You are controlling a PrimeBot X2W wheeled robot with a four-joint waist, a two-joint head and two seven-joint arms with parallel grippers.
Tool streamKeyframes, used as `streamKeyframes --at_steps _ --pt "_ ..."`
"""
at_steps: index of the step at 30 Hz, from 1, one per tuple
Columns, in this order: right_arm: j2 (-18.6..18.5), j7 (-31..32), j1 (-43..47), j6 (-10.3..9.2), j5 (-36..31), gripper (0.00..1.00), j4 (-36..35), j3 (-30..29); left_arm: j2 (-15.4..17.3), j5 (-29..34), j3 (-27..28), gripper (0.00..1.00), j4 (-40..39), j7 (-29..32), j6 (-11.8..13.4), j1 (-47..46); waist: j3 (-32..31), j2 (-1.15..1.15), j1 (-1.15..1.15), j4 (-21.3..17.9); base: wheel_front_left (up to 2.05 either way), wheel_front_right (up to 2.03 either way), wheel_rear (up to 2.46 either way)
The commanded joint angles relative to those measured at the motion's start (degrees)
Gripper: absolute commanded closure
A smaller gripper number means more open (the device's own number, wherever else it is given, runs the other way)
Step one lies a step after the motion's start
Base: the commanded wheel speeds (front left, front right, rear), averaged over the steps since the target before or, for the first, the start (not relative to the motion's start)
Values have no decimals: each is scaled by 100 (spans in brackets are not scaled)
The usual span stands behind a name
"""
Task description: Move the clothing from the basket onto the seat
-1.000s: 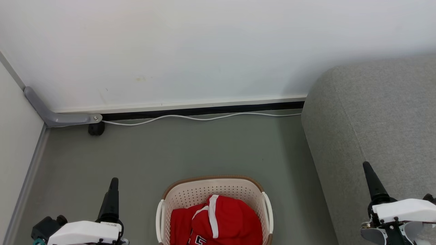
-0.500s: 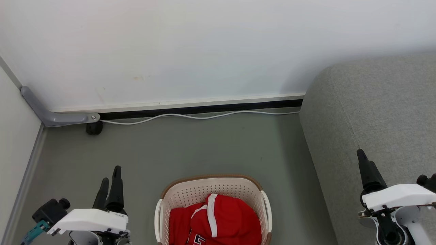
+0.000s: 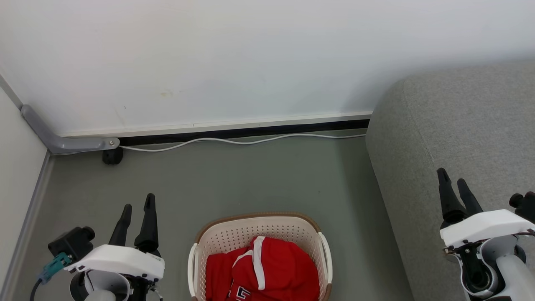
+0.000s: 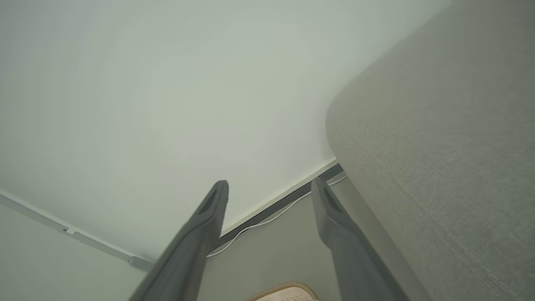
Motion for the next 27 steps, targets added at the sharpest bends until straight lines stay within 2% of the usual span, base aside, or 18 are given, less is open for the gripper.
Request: streamKeyframes --at_steps 1,27 --pt "-122 -102 -288 22 -178 0 -137 107 111 237 100 0 -172 -80 -3 -351 4 0 0 -6 0 0 0" --pt "-419 -539 -490 24 -1746 0 -277 355 128 2131 91 0 -446 -517 192 -489 108 0 0 -78 0 0 0"
